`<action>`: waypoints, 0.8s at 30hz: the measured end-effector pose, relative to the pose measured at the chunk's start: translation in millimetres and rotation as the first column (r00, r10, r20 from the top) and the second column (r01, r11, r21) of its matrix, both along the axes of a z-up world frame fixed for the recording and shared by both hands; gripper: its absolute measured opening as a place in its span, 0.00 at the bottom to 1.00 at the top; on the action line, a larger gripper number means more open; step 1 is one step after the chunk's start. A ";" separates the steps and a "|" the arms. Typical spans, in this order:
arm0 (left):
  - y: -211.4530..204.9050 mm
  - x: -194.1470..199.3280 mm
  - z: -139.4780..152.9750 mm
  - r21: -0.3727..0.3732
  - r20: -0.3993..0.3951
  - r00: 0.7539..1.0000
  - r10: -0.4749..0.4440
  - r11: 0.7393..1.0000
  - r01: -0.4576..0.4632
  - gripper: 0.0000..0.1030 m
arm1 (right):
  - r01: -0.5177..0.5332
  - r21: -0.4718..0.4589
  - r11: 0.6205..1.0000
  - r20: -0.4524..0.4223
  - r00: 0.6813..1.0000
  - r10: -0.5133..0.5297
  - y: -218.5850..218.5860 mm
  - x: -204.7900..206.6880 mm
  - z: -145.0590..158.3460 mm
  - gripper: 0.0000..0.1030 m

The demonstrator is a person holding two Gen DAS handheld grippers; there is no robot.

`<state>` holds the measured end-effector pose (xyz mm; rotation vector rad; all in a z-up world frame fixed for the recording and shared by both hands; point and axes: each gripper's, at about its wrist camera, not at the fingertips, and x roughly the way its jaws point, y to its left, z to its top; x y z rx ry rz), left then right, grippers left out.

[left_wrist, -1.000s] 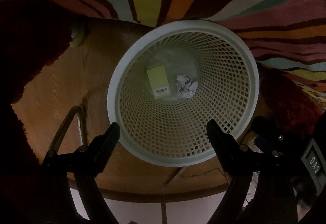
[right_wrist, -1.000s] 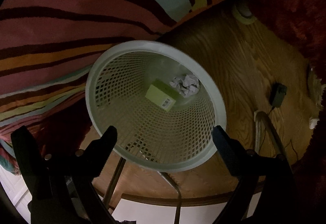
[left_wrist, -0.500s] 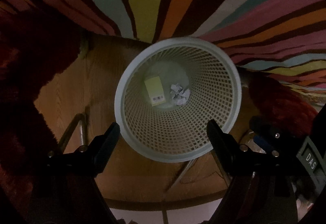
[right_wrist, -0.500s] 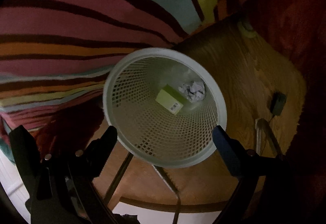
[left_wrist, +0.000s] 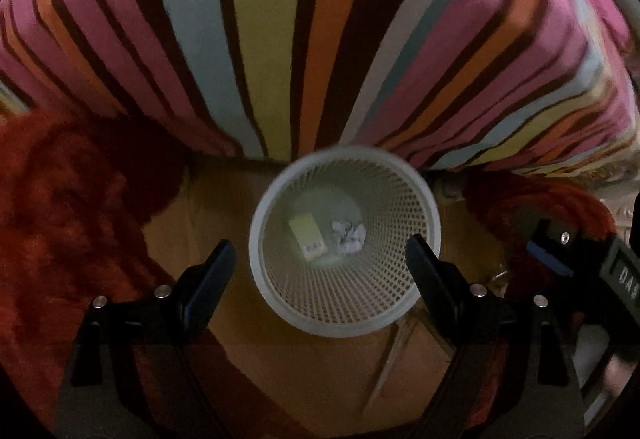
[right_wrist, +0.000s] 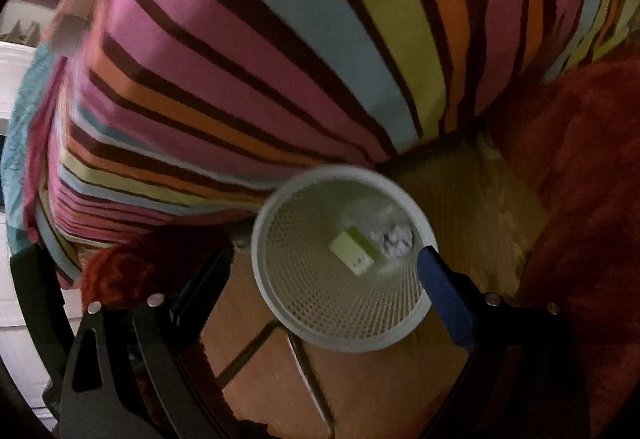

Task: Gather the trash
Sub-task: 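Lift both tools away from the wastebasket back toward the bed, then grasp the white foundation box with the left tool while the right tool grasps the white Cosnori box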

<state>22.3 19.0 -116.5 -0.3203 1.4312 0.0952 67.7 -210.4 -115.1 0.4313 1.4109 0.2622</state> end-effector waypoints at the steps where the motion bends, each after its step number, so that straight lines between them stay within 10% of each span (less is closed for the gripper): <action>1: 1.6 1.7 5.6 0.009 0.024 1.000 -0.006 1.000 0.005 0.82 | 0.007 0.005 1.000 0.035 0.999 -0.007 -2.4 0.3 7.5 0.87; 13: -1.2 14.5 95.0 0.149 0.373 0.925 -0.075 0.989 0.020 0.82 | 0.048 -0.058 0.997 0.426 0.905 -0.019 -6.4 12.3 93.5 0.87; 24: -2.0 59.4 122.7 0.080 0.450 0.892 -0.045 0.997 0.010 0.82 | 0.028 -0.150 0.988 0.539 0.841 0.058 9.6 35.5 112.8 0.87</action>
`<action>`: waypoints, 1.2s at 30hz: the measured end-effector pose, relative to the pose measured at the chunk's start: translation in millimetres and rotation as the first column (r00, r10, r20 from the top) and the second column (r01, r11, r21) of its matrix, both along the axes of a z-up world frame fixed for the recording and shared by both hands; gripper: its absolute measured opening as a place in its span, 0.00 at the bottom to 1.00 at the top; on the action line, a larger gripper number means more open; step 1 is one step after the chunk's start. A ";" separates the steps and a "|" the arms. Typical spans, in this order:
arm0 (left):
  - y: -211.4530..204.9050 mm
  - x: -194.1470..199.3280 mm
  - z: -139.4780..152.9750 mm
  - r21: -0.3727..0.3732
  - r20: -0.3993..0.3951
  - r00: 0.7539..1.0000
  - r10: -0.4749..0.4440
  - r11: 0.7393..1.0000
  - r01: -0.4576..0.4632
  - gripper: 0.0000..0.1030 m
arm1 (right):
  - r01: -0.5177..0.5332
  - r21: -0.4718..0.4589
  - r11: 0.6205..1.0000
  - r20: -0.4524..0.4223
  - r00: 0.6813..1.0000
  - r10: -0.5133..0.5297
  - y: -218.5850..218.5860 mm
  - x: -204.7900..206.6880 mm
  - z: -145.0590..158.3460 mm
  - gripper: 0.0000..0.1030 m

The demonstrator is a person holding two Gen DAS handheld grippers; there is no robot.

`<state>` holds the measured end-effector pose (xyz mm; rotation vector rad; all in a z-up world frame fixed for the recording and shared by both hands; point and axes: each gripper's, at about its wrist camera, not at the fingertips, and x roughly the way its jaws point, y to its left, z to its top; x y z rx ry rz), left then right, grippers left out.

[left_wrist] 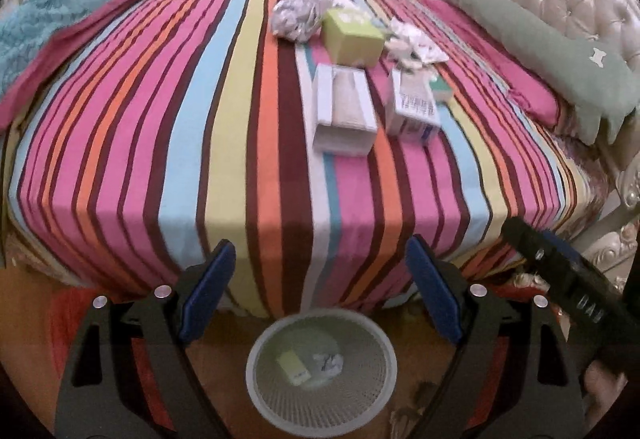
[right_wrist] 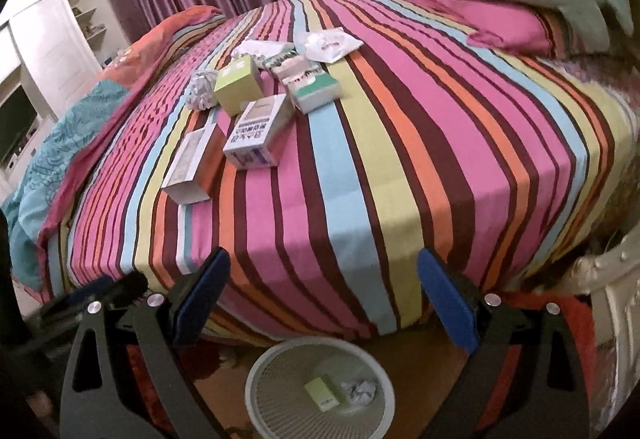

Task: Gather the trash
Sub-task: 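Grasp the white foundation box with the left tool while the right tool grasps the white Cosnori box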

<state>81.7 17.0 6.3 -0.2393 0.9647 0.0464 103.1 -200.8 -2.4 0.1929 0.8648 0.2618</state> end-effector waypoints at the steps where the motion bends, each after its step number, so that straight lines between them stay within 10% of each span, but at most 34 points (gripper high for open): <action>1: -1.2 6.4 2.9 0.006 0.008 1.000 0.000 1.000 0.000 0.82 | -0.001 -0.004 1.000 0.004 1.000 0.001 1.1 3.3 0.0 0.87; 36: 6.6 128.9 -24.3 -0.054 -0.116 0.993 0.027 0.998 -0.033 0.82 | -0.130 -0.159 0.979 0.068 0.988 0.142 47.0 63.5 -7.1 0.87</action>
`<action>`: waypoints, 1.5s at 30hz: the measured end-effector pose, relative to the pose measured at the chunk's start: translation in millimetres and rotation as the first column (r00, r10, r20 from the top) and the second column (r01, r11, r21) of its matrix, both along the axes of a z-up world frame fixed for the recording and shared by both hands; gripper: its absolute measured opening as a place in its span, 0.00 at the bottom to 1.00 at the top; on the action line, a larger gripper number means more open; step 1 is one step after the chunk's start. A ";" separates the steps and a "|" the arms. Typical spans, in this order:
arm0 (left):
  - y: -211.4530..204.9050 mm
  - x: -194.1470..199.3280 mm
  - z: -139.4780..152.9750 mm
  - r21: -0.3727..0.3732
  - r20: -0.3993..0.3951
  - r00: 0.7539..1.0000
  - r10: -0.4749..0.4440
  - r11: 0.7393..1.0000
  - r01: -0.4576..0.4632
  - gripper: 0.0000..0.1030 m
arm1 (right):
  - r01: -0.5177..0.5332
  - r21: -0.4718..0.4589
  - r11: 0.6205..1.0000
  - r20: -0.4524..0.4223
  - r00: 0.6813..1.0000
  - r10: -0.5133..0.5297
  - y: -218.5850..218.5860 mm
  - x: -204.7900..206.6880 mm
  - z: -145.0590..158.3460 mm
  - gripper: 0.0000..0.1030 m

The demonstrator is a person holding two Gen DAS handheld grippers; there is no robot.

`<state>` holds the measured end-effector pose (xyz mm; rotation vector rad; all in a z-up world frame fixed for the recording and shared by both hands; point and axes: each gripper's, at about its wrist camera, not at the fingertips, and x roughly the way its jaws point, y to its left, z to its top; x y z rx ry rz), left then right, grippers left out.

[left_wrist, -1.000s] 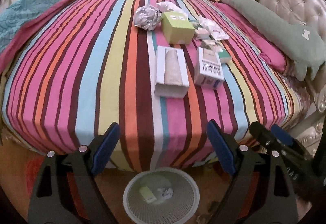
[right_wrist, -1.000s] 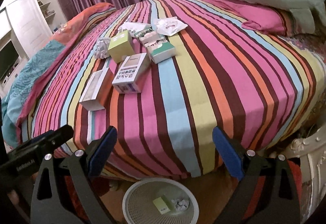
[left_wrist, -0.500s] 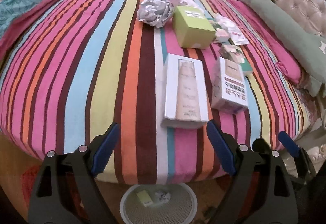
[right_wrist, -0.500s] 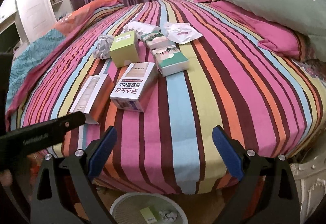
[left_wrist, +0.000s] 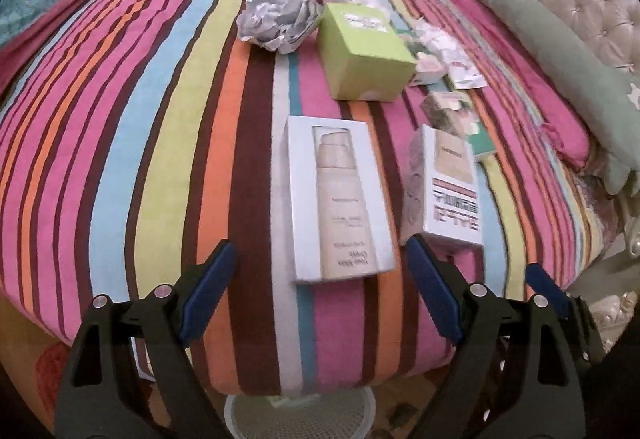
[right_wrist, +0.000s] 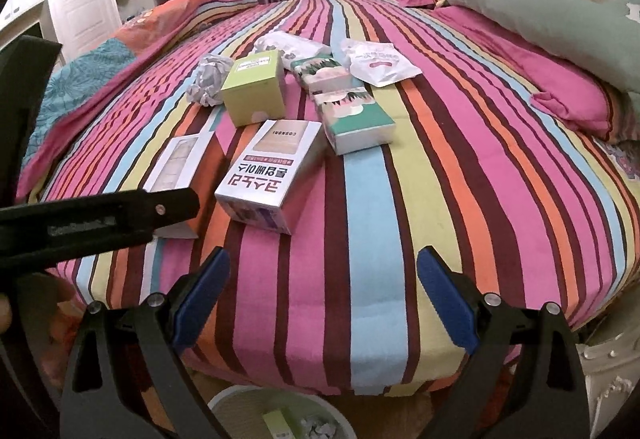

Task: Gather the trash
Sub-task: 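Grasp the white foundation box with the left tool while the right tool grasps the white Cosnori box, then carry both boxes over the wastebasket and open both tools to drop them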

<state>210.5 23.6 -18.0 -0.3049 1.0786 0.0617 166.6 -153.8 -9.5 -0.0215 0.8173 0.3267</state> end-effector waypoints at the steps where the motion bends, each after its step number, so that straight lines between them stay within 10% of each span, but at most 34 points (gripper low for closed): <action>1: 1.0 2.8 -1.7 0.007 -0.006 1.000 0.004 1.000 -0.004 0.82 | -0.002 -0.003 1.000 0.001 1.000 0.002 2.0 1.1 -0.4 0.87; 14: 20.1 31.1 -4.9 0.032 -0.027 1.000 -0.005 0.999 0.006 0.80 | 0.009 -0.070 0.997 0.074 0.997 -0.004 42.2 17.7 -3.0 0.87; 23: 37.5 36.7 -3.7 0.030 -0.026 1.000 -0.002 1.000 0.003 0.46 | 0.029 -0.120 0.992 0.062 0.998 -0.022 59.0 43.9 -12.8 0.83; 28: 39.7 34.7 -3.9 0.014 -0.015 1.000 -0.009 1.000 0.009 0.46 | 0.049 -0.090 0.995 0.013 0.999 -0.048 51.3 55.0 -13.5 0.49; 45: 41.1 -16.7 10.9 -0.029 0.037 0.999 -0.001 1.000 0.002 0.46 | 0.101 0.141 0.985 -0.106 0.991 -0.087 -13.2 18.7 5.8 0.46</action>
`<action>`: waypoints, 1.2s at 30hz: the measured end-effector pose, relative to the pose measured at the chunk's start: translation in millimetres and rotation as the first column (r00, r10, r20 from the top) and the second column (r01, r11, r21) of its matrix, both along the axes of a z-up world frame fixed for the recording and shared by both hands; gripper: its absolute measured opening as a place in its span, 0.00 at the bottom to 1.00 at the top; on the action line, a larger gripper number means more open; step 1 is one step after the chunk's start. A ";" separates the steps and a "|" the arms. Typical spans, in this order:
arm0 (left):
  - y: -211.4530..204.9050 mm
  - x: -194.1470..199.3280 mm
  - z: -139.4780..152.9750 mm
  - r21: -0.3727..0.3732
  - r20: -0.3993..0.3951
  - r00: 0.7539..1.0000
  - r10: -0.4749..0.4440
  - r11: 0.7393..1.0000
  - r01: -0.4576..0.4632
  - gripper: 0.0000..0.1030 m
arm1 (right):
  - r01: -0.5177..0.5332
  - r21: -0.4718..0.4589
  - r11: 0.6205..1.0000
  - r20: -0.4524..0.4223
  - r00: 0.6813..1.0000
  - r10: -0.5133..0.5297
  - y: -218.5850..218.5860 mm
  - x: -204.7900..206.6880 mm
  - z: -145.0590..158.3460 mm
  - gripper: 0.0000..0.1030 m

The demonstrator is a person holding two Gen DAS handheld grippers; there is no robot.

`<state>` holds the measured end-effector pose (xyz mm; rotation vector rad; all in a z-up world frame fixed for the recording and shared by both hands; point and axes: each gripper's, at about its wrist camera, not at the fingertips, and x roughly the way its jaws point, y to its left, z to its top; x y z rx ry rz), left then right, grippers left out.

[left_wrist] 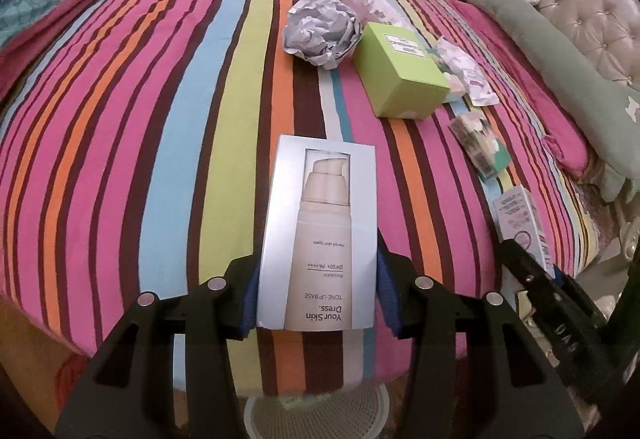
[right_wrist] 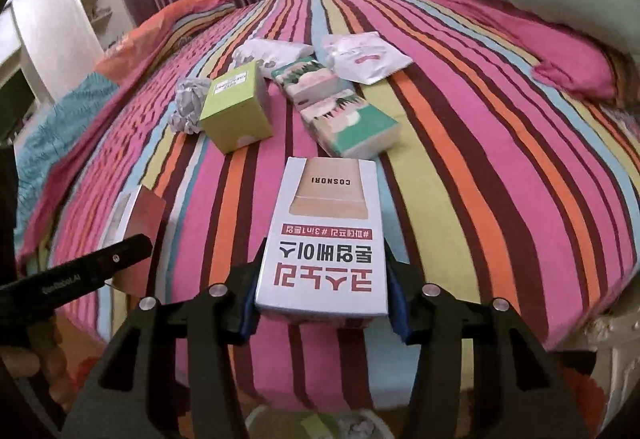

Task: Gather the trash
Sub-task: 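Carry both boxes over the wastebasket and open both tools to drop them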

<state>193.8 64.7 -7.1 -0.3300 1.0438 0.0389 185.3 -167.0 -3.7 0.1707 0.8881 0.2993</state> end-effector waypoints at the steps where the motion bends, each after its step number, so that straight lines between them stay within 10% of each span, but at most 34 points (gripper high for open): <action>1: -1.4 -5.1 2.0 0.002 0.007 1.000 -0.004 1.000 0.004 0.46 | 0.006 0.017 1.000 -0.004 1.000 -0.006 -4.9 -3.8 1.5 0.46; 26: -52.3 -141.4 -22.2 0.034 -0.057 0.983 -0.173 0.984 0.175 0.46 | -0.048 0.001 0.999 -0.041 0.998 0.048 -15.8 -111.1 8.1 0.46; 36: -64.6 -156.1 -76.4 0.045 -0.202 0.958 -0.204 0.975 0.217 0.46 | 0.069 0.131 0.989 -0.358 0.934 -0.017 -43.1 -113.6 -65.3 0.46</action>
